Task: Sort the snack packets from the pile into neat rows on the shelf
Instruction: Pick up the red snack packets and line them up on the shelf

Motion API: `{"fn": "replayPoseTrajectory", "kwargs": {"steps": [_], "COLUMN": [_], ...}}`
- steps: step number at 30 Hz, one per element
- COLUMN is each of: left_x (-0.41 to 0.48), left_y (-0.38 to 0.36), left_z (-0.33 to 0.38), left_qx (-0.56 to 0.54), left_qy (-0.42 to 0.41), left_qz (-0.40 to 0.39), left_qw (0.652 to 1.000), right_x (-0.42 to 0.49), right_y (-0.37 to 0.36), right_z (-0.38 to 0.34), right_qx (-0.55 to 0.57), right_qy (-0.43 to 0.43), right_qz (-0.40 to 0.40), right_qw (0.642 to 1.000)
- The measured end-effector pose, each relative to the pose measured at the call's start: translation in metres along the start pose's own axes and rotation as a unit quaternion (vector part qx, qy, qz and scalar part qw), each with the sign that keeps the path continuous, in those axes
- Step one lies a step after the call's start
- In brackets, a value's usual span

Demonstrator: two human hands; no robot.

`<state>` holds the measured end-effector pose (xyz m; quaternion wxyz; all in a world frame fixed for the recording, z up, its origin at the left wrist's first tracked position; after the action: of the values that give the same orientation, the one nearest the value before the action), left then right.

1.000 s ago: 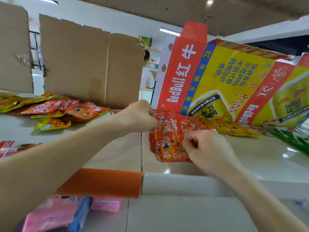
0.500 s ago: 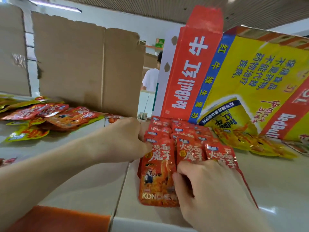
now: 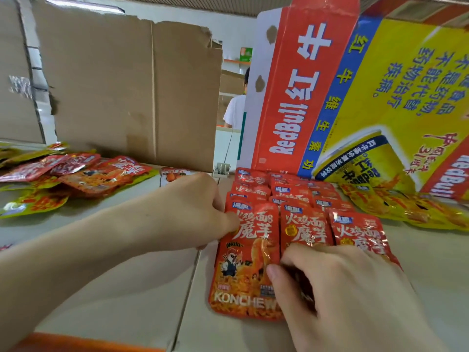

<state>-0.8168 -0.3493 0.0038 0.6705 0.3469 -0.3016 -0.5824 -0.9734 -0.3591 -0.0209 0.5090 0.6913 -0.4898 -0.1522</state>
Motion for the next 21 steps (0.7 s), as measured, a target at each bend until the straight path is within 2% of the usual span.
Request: {"fn": "replayPoseTrajectory", "kwargs": {"steps": [3, 6, 7, 14, 21], "left_x": [0.001, 0.000, 0.000, 0.000, 0.001], "left_y": [-0.001, -0.001, -0.001, -0.003, -0.004], "left_z": [0.001, -0.002, -0.002, -0.009, -0.009], "left_qx": [0.001, 0.007, 0.010, 0.017, 0.011], "left_qy": [0.002, 0.004, 0.004, 0.016, 0.014], "left_qz": [-0.012, -0.020, -0.024, -0.032, -0.025], "left_qw": [1.000, 1.000, 1.000, 0.999, 1.000], "right_x": [0.000, -0.006, -0.008, -0.015, -0.015], "right_y": [0.003, 0.025, 0.030, 0.044, 0.036], "right_z": [0.001, -0.011, -0.013, -0.028, -0.021], "right_qx": [-0.004, -0.134, -0.140, -0.130, -0.117], "right_qy": [-0.012, 0.009, 0.006, 0.049, 0.070], "right_qz": [0.004, 0.060, 0.070, 0.147, 0.138], "right_qw": [1.000, 0.989, 0.988, 0.979, 0.981]}}
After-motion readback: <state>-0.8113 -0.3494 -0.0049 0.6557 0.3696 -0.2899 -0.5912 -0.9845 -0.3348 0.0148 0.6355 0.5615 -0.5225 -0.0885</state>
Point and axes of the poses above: each hand's wrist, its own x-axis towards the middle knuckle, its own y-axis out of the back of the hand, z = x × y, the point moved 8 cm from there along x, towards the middle knuckle, and after that the axes turned 9 degrees about -y, right-handed, at the moved point
